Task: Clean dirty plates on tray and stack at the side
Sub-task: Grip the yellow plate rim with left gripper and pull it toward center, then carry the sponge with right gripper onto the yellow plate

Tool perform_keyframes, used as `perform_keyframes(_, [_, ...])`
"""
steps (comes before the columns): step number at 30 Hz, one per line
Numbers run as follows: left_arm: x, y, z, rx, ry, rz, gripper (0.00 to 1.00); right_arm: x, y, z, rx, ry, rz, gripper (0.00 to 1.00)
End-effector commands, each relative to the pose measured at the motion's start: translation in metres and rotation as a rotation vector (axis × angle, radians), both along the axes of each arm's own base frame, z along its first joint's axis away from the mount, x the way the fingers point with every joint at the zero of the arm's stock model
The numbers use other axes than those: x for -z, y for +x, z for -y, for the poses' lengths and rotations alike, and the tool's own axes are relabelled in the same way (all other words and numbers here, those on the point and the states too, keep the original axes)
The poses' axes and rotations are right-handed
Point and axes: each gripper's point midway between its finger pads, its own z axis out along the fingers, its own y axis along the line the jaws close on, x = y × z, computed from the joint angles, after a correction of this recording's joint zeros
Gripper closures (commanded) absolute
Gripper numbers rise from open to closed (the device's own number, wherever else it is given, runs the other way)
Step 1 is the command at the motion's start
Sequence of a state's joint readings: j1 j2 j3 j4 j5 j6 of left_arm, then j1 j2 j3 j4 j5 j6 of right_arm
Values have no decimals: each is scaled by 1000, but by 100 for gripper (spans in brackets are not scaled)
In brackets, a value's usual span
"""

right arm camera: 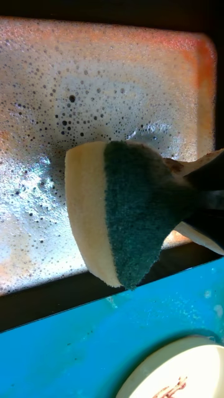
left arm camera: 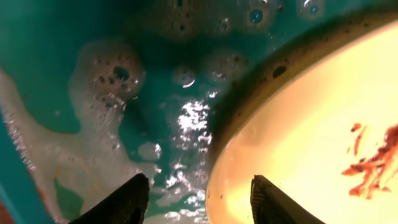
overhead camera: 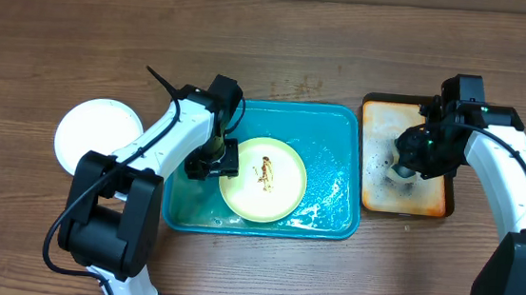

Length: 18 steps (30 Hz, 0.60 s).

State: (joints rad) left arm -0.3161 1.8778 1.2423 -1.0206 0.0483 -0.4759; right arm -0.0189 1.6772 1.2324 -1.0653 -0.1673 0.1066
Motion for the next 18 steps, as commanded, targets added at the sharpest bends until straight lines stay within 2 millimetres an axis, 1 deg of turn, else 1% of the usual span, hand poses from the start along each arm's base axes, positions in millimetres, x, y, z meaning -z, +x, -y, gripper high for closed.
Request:
perform_keyframes(1, [11, -8, 3, 5, -30, -17, 53, -10, 6, 0, -6, -9, 39, 96])
perform_keyframes(2, [14, -10, 5, 4, -41, -17, 57, -10, 6, 0, -6, -9, 39, 96])
perform_keyframes(5, [25, -16, 4, -5, -46, -19, 61, -10, 6, 0, -6, -10, 39, 96])
perform_keyframes(6, [27, -17, 3, -5, -47, -22, 64, -10, 6, 0, -6, -10, 39, 96])
perform_keyframes(7, [28, -19, 3, -5, -48, -25, 71, -10, 6, 0, -6, -10, 39, 96])
perform_keyframes(9, [28, -19, 4, -6, -51, -27, 87, -10, 6, 0, -6, -9, 40, 96])
perform_keyframes(10, [28, -19, 5, -6, -56, -27, 92, -11, 6, -1, -7, -6, 41, 96])
perform_keyframes(12, [28, -19, 7, -7, -67, -29, 96, -12, 7, -7, -14, 29, 43, 96])
perform_keyframes(14, [28, -18, 10, -9, -84, -24, 96, -16, 7, -23, -36, 109, 48, 96])
perform_keyframes(18, [27, -13, 21, -11, -148, -9, 96, -29, 4, -70, -118, 300, 60, 96])
